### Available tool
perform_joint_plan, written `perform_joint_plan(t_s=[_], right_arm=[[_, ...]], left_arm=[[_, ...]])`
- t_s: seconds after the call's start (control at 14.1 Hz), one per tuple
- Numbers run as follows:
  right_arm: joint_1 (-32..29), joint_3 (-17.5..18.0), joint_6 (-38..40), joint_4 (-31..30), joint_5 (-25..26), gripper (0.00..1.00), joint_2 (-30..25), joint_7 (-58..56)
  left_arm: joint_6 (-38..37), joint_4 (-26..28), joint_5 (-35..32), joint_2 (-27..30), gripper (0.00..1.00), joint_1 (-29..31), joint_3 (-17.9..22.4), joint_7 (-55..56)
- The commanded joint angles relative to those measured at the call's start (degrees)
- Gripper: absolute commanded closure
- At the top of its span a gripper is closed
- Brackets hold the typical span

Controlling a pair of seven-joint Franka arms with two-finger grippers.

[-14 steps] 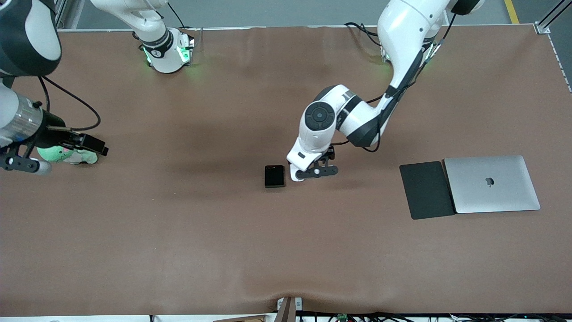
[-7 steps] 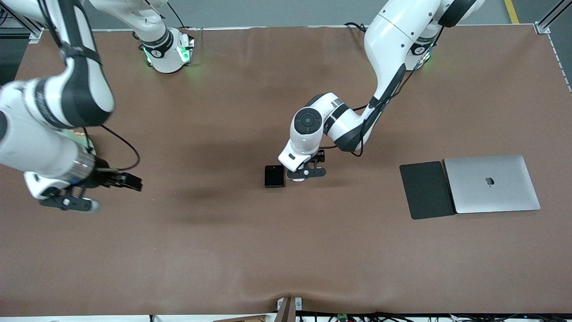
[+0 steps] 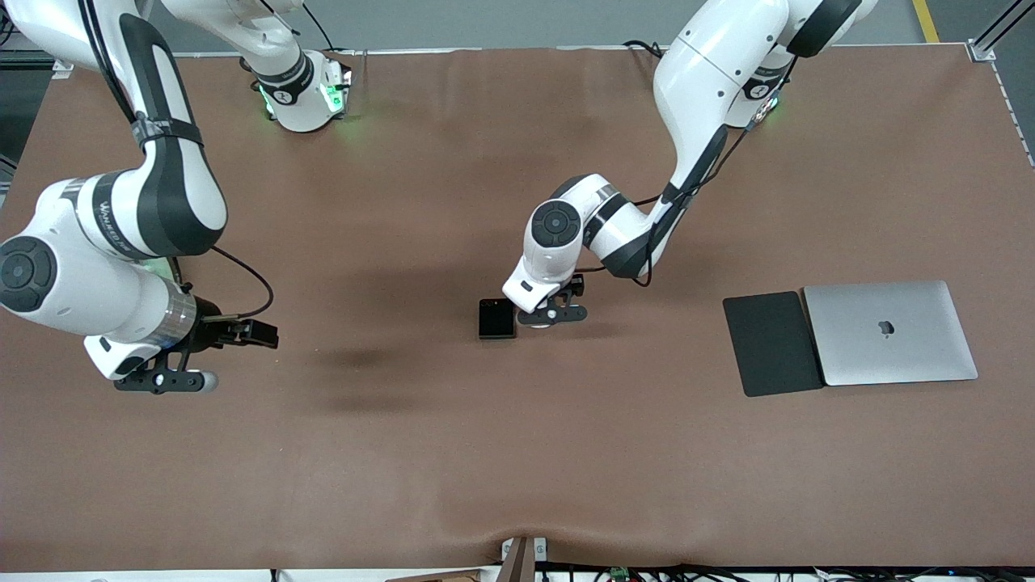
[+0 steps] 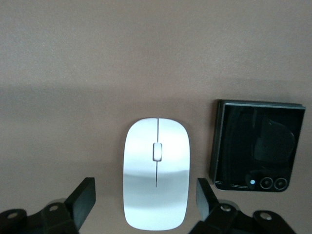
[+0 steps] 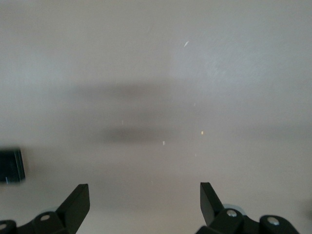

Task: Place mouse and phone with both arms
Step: 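Lower the left gripper onto the white mouse while the right gripper reaches out, then grasp the white mouse with the left gripper while the right gripper approaches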

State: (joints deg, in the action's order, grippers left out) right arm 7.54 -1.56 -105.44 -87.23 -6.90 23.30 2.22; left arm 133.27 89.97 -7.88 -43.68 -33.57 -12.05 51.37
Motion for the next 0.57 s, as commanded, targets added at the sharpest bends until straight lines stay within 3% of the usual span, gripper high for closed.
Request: perform_joint_plan(t_s=[0.0,0.21,0.35,0.5], right_arm=[[-0.2,0.3,4.1,1.0,-1.2,0.0,0.8,-3.7],[-0.7,0.4,5.2,0.8,-3.4,0.0,1.7,-3.6],[-2.4,0.3,4.2,-1.1,-12.3,0.0,1.8,-3.8],[-3.0,0.3,3.7,-3.6,-15.2,0.0,1.5,-3.8]], left_arm=[[0.6,-1.4,-1.6,-1.5,0.08,-0.9,0.7,2.1],[2.0,-1.4,-1.6,-2.4,0.08,-0.9,0.7,2.2],[2.7,-1.4,-1.6,-2.8,0.08,-0.9,0.7,2.4],[3.0,-1.4,-1.6,-3.1,0.08,-0.9,0.7,2.4]])
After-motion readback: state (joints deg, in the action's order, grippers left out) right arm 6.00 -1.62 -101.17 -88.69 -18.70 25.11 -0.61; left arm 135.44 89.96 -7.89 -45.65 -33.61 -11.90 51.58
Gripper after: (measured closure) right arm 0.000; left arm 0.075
